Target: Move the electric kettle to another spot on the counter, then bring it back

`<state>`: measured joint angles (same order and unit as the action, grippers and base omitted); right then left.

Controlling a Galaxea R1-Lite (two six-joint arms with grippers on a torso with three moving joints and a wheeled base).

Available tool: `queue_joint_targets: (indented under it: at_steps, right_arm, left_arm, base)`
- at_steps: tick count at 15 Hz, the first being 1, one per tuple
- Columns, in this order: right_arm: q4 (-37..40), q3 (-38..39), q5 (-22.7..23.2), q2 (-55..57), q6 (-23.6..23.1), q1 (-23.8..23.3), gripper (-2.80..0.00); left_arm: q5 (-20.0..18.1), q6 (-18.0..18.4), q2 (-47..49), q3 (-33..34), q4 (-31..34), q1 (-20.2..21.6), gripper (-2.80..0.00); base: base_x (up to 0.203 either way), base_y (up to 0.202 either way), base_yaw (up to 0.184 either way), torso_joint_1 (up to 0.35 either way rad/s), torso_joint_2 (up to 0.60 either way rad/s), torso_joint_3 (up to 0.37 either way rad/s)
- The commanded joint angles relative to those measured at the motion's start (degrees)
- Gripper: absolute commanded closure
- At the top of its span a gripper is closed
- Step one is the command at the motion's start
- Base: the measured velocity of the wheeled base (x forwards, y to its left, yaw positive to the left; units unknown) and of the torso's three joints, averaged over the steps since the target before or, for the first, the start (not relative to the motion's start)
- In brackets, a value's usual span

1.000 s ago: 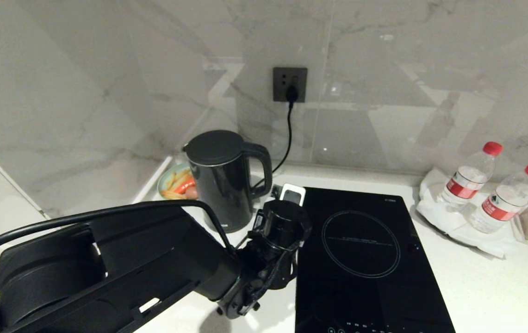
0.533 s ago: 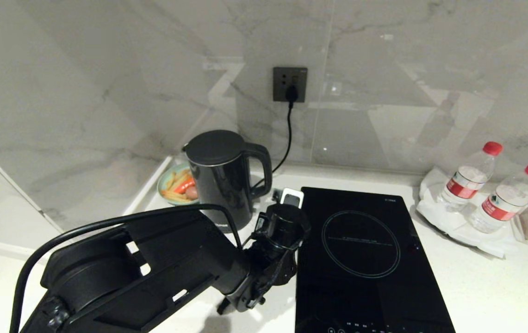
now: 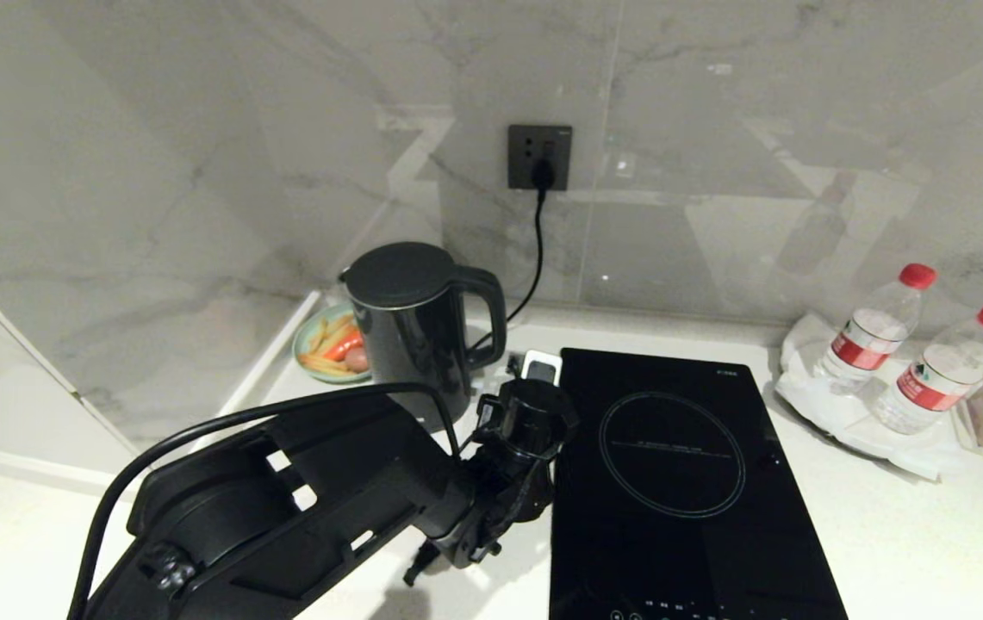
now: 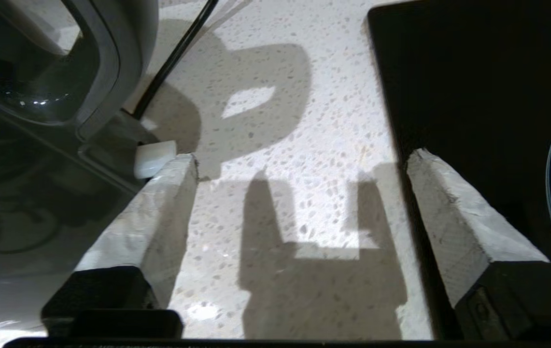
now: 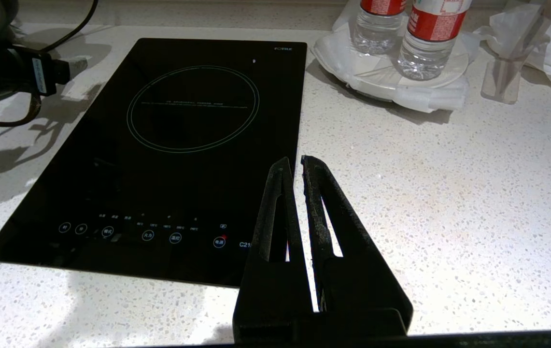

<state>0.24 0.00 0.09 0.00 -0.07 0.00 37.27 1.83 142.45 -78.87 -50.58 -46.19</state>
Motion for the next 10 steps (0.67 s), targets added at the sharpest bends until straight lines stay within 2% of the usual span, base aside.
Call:
queue_joint_targets:
  at_steps: [1, 8, 10]
  right_arm:
    - [0.02, 0.00, 0.00, 0.09, -0.01, 0.00, 0.00]
    - [0.02, 0.00, 0.00, 0.09, -0.01, 0.00, 0.00]
    - [0.02, 0.00, 0.00, 0.09, -0.01, 0.00, 0.00]
  left_arm:
    - [0.26, -0.59, 1.00, -0.82, -0.21, 0.24, -2.80]
    - [0.34, -1.07, 3.10, -3.92, -0.22, 0.84, -2.80]
    - [1.37, -1.20, 4.17, -4.90, -0.22, 0.84, -2.80]
  base:
    - [0.000, 0.000, 0.000, 0.000, 0.00, 0.000]
    - [0.000, 0.000, 0.000, 0.000, 0.00, 0.000]
    - [0.000, 0.000, 0.000, 0.000, 0.00, 0.000]
